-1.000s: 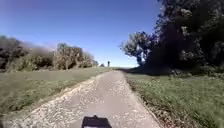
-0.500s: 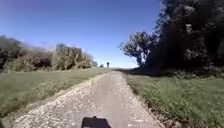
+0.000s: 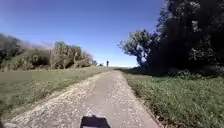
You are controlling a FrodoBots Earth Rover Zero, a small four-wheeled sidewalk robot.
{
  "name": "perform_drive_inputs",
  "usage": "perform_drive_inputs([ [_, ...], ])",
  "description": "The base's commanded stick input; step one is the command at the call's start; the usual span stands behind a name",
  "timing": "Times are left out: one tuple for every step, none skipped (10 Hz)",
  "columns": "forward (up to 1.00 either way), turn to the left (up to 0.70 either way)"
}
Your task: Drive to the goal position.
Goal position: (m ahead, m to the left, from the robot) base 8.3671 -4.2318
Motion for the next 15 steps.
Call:
perform_drive_inputs([
  [0.50, 0.00],
  [0.50, 0.00],
  [0.50, 0.00],
  [0.50, 0.00],
  [0.50, 0.00],
  [0.50, 0.00],
  [0.50, 0.00],
  [0.50, 0.00],
  [0.50, 0.00],
  [0.50, 0.00],
  [0.50, 0.00],
  [0.50, 0.00],
  [0.50, 0.00],
  [0.50, 0.00],
  [0.50, 0.00],
])
